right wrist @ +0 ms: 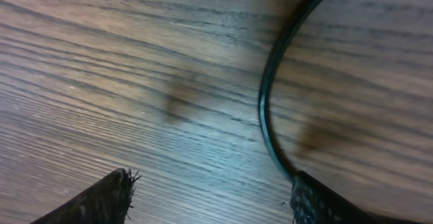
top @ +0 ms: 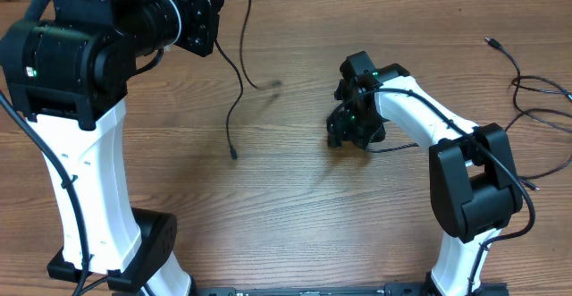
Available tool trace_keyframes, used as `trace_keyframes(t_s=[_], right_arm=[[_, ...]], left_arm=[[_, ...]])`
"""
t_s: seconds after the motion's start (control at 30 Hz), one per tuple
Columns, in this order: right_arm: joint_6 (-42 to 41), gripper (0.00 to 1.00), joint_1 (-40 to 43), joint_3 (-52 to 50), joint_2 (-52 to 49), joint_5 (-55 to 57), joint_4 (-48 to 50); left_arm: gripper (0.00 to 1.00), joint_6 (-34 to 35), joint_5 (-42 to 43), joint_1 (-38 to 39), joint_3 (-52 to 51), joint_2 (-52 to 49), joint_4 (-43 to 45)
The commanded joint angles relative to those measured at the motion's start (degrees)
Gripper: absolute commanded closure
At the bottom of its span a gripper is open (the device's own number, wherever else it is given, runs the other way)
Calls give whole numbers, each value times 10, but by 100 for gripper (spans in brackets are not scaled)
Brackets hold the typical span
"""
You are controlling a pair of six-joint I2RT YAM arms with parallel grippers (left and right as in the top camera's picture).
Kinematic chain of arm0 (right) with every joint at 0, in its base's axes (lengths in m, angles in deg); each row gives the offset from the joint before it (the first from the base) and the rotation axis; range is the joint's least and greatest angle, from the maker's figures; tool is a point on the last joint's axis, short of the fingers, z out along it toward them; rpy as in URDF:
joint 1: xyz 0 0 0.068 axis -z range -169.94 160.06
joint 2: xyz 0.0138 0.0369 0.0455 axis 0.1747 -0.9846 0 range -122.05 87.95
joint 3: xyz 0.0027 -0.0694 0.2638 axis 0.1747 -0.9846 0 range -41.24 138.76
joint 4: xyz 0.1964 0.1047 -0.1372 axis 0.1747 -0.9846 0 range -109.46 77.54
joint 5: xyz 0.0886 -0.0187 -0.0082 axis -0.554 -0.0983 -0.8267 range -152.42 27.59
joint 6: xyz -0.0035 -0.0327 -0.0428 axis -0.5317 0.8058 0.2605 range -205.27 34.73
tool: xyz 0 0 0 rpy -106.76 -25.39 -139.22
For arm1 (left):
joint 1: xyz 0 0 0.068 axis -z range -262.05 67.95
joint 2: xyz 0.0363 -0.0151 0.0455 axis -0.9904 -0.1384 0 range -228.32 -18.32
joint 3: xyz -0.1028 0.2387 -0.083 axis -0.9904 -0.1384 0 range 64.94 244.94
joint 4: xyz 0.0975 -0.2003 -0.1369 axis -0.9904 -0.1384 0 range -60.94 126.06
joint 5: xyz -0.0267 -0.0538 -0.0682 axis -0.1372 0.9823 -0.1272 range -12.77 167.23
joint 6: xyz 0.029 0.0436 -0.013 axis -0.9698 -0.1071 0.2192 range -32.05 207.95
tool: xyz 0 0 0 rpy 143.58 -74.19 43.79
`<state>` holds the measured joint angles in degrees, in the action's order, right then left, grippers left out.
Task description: Untangle cables
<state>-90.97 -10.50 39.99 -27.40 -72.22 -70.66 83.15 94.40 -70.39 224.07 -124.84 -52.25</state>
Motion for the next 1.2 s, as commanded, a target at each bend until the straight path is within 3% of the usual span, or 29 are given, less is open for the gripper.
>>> trace_keyframes(t_s=[0.0,0.03,0.67,0.77,0.87,1.17], right_arm=[[2,65,-3,-3,4,-13,-2],[0,71,-6,-3,4,-19,-1],[-2,66,-13,-42,0,-38,52],[-2,73,-13,-42,-1,-38,53],[-2,90,-13,-42,-2,-29,54],[-2,91,-3,-42,-31,8,63]], left_arm=[[95,5,8,5,4,-6,3],[95,5,8,5,4,-6,3],[94,6,9,8,4,-6,3],[95,6,9,10,4,-6,2],[95,6,9,11,4,-6,2],[95,6,9,12,4,-6,-2]])
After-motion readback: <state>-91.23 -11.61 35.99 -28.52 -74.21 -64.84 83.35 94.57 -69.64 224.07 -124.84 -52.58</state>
